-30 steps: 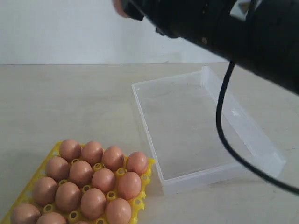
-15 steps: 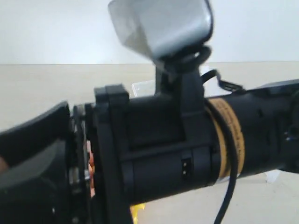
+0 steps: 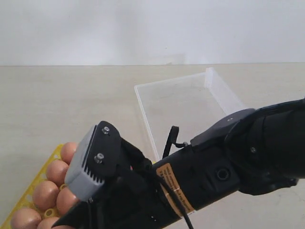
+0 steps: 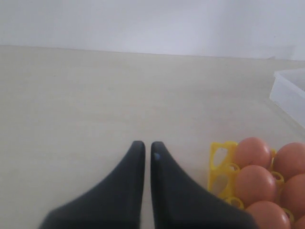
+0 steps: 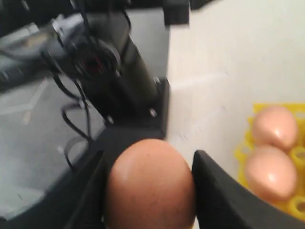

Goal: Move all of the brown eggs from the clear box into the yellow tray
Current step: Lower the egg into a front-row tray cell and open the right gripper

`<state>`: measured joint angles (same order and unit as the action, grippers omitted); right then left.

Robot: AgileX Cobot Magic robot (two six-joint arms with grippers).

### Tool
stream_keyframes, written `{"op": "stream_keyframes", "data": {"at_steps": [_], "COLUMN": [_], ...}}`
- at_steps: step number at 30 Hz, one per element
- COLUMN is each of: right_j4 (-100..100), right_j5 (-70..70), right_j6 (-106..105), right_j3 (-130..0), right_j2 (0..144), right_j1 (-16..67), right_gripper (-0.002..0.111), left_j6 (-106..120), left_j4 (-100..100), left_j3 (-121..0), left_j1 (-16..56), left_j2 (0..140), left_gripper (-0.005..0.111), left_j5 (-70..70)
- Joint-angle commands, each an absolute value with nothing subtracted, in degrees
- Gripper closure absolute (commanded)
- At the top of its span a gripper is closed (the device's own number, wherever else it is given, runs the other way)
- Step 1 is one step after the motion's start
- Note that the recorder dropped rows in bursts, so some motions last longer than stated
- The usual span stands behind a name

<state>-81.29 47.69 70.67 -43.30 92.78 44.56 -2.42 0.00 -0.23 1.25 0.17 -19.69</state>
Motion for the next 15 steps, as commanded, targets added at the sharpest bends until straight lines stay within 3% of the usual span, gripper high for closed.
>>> {"op": "stream_keyframes", "data": {"at_steps": [1, 15], "right_j4": [-86.6, -88.0], "right_j5": [41.4, 34.3], "right_j6": [71.3, 71.0], "right_j3": [-43.3, -43.3], "right_j2": [92.7, 92.7], "right_j1": [44.5, 44.5], "right_gripper": [0.108, 0.108], "left_j6": [-2.2, -2.2], "left_j4": [0.0, 0.0], "left_j3": [0.0, 0.0], "left_j1": [1.3, 1.3], "left_j2": [0.0, 0.0], "left_gripper": [0.103, 0.103], "left_j5": [-19.3, -19.3]}}
